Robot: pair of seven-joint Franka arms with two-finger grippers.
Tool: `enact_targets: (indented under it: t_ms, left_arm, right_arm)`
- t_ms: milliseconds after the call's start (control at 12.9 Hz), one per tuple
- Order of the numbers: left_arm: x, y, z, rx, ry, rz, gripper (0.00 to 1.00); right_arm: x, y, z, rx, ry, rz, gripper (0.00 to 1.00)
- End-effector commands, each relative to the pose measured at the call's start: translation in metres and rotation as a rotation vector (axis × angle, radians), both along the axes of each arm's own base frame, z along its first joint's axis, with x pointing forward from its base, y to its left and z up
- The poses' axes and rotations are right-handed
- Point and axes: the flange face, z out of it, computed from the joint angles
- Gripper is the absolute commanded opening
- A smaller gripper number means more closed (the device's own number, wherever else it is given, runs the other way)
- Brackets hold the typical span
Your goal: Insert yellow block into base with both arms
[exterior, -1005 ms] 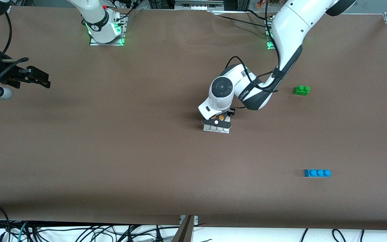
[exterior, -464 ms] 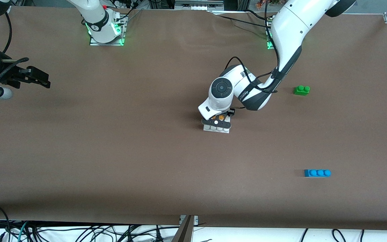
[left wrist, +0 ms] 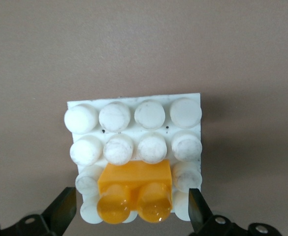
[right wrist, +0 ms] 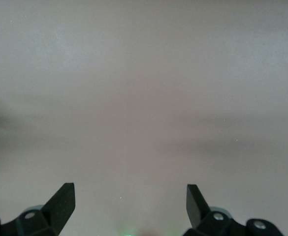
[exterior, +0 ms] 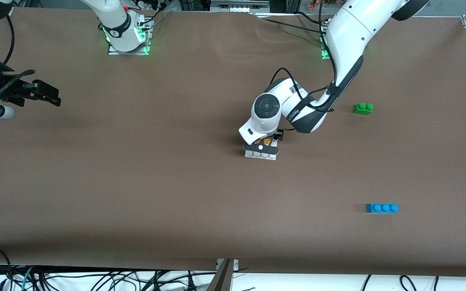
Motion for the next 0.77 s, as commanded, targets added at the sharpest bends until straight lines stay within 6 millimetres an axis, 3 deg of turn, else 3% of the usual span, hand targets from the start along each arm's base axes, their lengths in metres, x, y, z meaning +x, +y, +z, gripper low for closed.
enact_targets:
  t_ms: [0,309,464,696]
  left_arm:
    - [0.012,0.012,0.047,0.052,-0.027,0.024,1.00]
    - [0.028,0.031,0.134,0.074,-0.036,0.087,1.00]
    - [0.049,0.049,0.180,0.081,-0.039,0.133,1.00]
    - [0.061,0.073,0.226,0.085,-0.064,0.165,1.00]
  right_arm:
    - [0.001,-0.001,0.004,-0.012,-0.009,-0.007,1.00]
    - [0.001,-0.001,0.004,-0.012,-0.009,-0.007,1.00]
    - [0.001,-0.001,0.004,-0.013,-0.009,-0.002,1.00]
    - [0.001,-0.002,0.004,-0.013,-0.008,-0.002,1.00]
